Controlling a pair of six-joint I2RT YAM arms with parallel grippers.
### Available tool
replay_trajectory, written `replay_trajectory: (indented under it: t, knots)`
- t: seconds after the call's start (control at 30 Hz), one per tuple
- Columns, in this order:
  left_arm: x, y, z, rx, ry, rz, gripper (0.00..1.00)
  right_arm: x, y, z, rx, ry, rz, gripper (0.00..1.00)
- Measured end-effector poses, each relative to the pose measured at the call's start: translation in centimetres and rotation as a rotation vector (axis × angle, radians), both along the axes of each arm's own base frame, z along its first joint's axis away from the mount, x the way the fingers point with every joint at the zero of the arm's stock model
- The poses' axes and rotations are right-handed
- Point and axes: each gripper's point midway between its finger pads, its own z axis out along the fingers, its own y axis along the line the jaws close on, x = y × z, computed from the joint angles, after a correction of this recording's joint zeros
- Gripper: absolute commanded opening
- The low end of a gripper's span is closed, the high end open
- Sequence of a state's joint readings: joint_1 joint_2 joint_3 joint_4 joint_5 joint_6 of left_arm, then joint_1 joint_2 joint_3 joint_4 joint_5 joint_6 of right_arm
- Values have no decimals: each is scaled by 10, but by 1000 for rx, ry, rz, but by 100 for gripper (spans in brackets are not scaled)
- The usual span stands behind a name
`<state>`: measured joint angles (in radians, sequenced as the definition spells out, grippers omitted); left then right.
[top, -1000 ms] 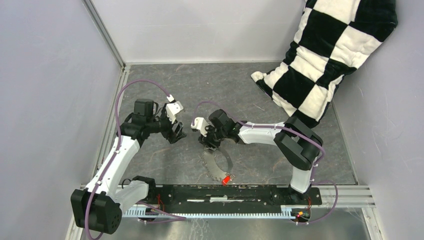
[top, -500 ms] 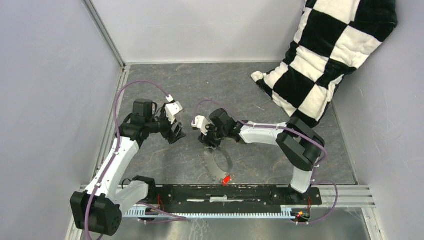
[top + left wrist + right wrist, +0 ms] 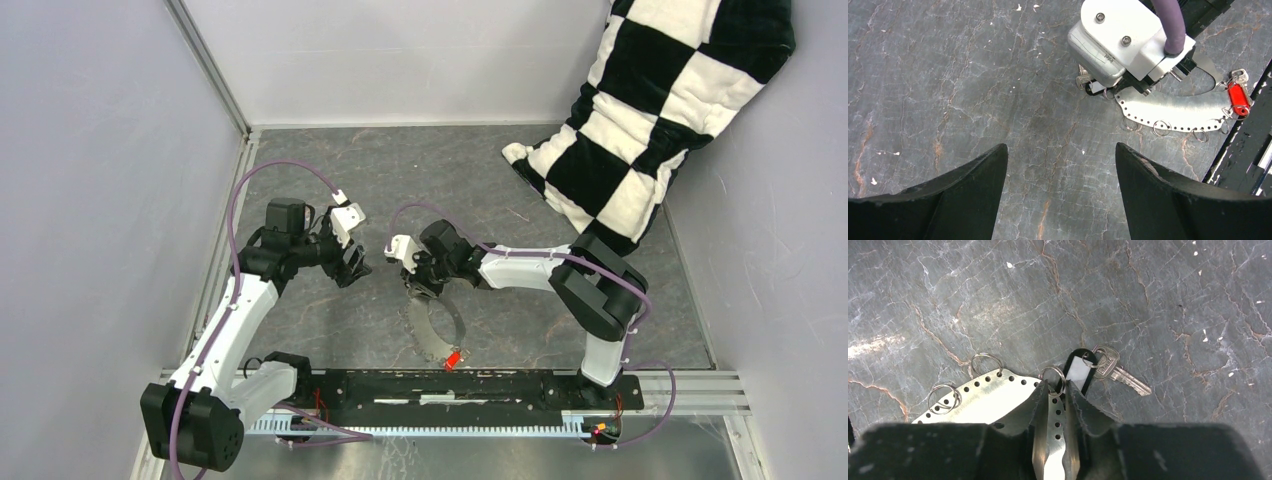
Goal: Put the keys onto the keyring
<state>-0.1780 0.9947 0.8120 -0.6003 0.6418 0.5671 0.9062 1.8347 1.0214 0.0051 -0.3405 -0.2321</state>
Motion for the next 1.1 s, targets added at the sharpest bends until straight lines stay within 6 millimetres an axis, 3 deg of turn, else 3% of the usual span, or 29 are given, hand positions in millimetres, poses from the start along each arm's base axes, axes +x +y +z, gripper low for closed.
replay_trajectory:
  t: [0.1,0.13,0.53,0.83,1.1]
  knots:
    - [0,0,0,1,-1,0,84,-1,1,0,3,2,4,1]
    - [0,0,0,1,-1,0,84,-2,1,0,5,9,7,0]
    - [-4,1,-6,32,-23,-51,85,-16,9,8,62,55,65,0]
    - [-38,3,-53,87,32,-207,85,-28,13,55,214,38,80,0]
    - [-45,-11,-73,44,88,-321,84,-39,11,54,243,71,73,0]
